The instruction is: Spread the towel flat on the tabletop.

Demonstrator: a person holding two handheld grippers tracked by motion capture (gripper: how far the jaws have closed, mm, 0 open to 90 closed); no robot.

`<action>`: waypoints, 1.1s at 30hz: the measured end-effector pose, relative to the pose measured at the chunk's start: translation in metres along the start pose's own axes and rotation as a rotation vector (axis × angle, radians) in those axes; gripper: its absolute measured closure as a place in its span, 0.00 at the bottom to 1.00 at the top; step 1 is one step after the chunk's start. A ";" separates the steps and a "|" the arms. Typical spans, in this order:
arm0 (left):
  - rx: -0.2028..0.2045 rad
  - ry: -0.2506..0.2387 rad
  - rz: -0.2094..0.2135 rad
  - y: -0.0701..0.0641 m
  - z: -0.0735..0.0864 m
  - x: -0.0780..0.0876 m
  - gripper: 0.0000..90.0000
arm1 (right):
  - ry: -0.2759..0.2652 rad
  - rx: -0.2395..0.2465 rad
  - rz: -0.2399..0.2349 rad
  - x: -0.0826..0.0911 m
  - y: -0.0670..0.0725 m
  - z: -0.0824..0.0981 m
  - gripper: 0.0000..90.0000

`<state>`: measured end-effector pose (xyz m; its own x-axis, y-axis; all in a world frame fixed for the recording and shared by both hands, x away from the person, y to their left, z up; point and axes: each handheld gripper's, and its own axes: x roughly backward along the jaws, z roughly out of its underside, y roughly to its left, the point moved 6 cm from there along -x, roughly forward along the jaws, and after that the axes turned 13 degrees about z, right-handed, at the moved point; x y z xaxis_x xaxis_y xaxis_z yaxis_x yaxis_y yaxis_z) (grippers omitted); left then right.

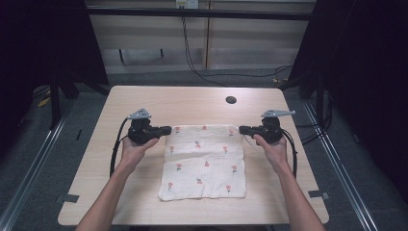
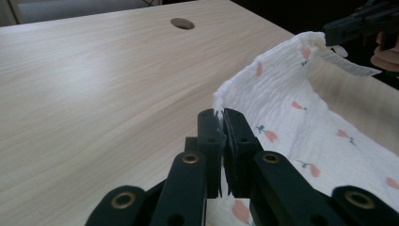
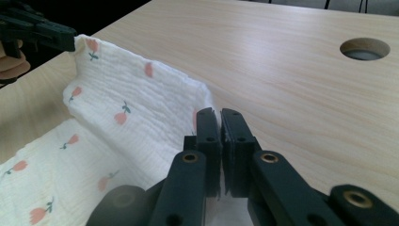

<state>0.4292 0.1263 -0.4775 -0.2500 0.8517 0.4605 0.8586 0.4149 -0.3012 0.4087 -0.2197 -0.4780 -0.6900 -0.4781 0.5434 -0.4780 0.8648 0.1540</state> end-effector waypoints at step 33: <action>-0.028 0.095 0.092 -0.055 0.031 0.025 0.82 | 0.074 0.172 -0.018 0.050 0.050 0.038 0.75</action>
<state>0.3619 0.1347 -0.4752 -0.1268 0.8510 0.5096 0.8883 0.3261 -0.3234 0.3298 -0.2064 -0.4749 -0.6416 -0.4751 0.6022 -0.5800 0.8142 0.0244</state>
